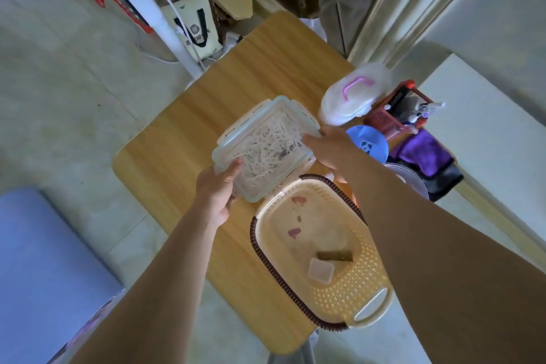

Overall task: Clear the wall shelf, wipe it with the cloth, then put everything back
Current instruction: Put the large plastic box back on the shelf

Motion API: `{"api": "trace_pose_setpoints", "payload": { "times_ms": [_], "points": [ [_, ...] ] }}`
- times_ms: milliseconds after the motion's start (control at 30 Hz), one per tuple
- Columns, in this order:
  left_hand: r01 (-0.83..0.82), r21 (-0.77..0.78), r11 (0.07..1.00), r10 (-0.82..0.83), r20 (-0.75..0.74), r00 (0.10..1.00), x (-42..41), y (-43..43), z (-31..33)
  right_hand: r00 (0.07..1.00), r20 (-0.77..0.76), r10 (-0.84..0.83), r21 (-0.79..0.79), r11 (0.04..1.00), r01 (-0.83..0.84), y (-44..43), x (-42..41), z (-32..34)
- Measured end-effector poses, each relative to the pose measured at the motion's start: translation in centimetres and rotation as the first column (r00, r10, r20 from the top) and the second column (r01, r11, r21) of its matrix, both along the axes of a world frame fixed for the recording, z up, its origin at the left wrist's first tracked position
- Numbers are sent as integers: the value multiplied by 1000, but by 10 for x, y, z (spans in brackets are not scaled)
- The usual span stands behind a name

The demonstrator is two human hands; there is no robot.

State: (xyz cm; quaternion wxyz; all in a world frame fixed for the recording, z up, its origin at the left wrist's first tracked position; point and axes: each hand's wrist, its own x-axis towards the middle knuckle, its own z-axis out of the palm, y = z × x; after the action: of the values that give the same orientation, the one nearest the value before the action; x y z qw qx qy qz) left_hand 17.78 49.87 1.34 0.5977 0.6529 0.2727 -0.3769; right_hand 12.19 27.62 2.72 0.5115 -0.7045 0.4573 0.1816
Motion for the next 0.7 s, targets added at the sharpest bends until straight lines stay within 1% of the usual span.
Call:
{"api": "trace_pose_setpoints", "payload": {
  "times_ms": [100,200,300,400,467,533,633,700],
  "points": [
    [-21,-41,999,22,24,999,0,-1,-1,999,38,-21,-66,998,24,3,3,5],
    [-27,-72,997,32,72,997,6,0,3,995,88,-51,-78,995,58,2,8,15],
    [26,-145,989,-4,154,988,14,-1,18,986,131,-104,-44,993,111,-3,7,29],
    [75,-170,983,-27,269,963,18,-9,47,961,157,-228,40,974,224,-7,-1,49],
    [146,-186,972,-65,382,922,15,-18,71,932,165,-321,94,946,310,-10,-13,67],
    [237,-208,949,-119,459,880,12,-27,96,900,186,-394,132,918,375,-14,-30,88],
    [307,-225,925,-172,474,864,0,-40,133,827,249,-504,195,862,467,-19,-64,126],
    [343,-228,911,-210,461,862,-17,-52,160,775,257,-578,227,815,532,-22,-93,153]
  ]
}}
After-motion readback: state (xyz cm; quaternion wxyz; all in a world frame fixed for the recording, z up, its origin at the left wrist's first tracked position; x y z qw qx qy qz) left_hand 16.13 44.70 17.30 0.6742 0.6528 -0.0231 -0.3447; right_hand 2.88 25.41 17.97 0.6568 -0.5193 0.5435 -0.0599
